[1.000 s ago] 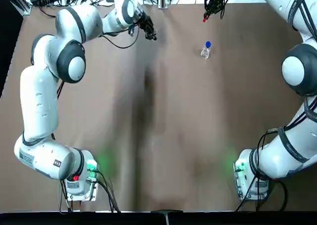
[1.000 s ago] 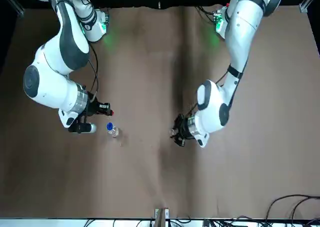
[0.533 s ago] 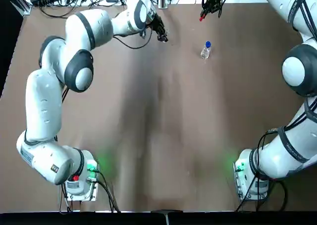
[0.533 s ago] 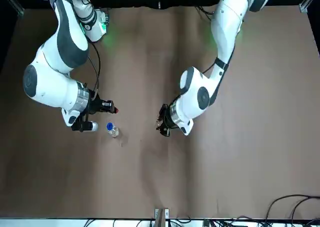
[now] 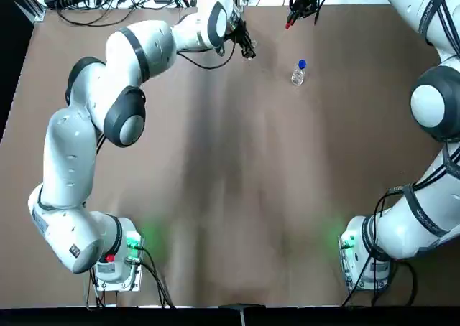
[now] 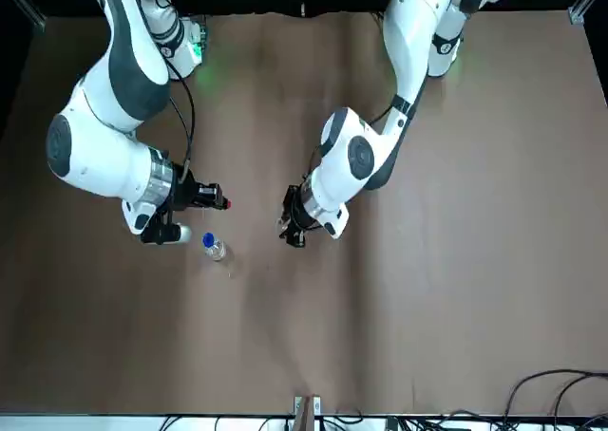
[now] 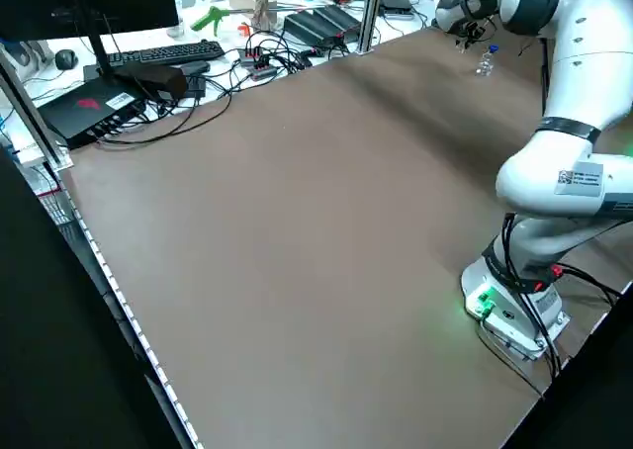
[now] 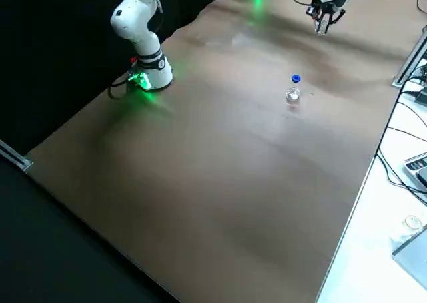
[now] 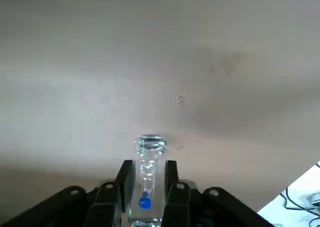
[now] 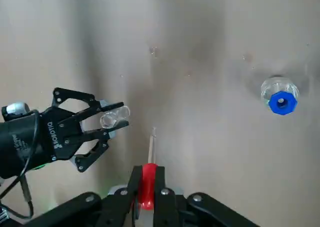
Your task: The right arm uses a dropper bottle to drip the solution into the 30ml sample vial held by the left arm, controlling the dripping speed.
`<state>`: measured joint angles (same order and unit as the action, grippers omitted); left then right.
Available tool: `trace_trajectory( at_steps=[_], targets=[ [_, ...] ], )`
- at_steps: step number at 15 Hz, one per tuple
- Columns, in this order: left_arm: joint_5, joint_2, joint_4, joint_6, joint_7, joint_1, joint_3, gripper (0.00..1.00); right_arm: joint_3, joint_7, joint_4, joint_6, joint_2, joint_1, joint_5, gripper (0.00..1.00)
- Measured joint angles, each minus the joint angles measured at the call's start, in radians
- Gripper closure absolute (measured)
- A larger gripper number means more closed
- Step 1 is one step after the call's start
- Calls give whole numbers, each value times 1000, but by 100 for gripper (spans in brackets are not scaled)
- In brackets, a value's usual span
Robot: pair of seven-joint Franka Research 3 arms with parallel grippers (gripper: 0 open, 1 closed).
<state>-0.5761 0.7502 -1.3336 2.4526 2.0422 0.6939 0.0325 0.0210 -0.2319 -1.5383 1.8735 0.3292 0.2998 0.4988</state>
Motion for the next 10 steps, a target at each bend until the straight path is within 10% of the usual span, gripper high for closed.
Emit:
trace_trajectory(
  at_steps=[10],
  targets=[
    [0,5,19,4,62,106,-99,68,1,0,0,-15,-41,1,56,86]
  ],
)
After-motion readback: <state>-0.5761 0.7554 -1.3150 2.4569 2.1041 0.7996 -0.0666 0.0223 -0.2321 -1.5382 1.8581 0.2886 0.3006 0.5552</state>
